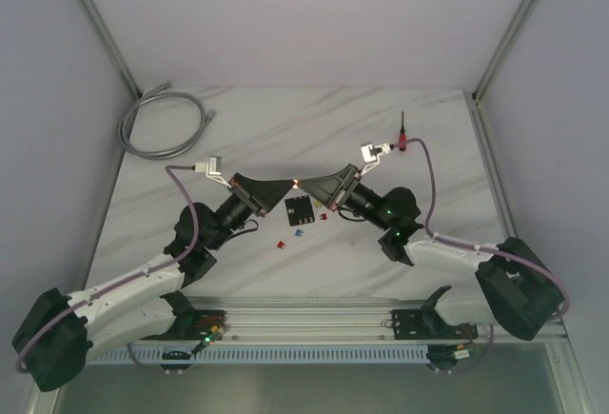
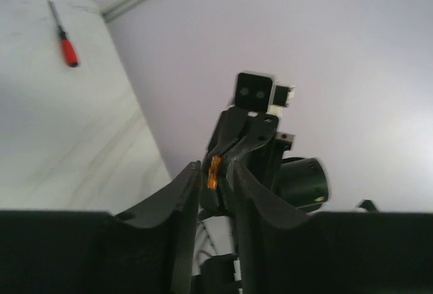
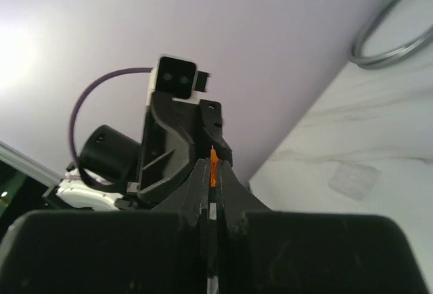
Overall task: Snap on the fuse box
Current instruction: Pick up the fuse from the center of the board.
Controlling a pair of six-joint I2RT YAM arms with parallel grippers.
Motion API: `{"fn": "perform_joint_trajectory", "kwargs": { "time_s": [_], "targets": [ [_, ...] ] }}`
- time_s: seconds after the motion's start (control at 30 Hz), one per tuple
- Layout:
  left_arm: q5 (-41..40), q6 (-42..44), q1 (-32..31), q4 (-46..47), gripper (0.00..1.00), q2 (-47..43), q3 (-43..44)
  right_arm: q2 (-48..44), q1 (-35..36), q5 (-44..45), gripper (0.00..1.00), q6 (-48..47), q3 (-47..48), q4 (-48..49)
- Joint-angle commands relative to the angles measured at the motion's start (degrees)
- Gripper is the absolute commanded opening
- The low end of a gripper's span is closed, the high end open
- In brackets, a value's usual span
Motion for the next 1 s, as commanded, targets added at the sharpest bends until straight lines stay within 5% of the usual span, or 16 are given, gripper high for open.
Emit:
{"fn": "perform_joint_trajectory", "kwargs": {
  "time_s": [0.0, 0.43, 0.73, 0.97],
  "targets": [
    [-5.16, 6.93, 0.10, -11.93, 0.39, -4.93, 1.21, -4.04, -1.44, -1.73, 0.00, -7.48, 6.02, -17.80],
    [-5.00, 29.09, 6.69, -48.73, 0.73, -5.13, 14.84, -1.16, -2.09, 10.03, 0.00, -30.53, 32.99, -79.86],
    [-1.48, 39.82, 11.96, -58.02, 0.99, 0.88, 22.18, 9.63, -2.05, 17.50, 0.00, -34.56, 47.19, -100.62],
    [3.53, 38.20, 19.10, -58.73, 1.00, 5.30, 22.63, 21.09, -1.69, 21.05, 0.00, -34.84, 56.32, -109.67]
  ]
}}
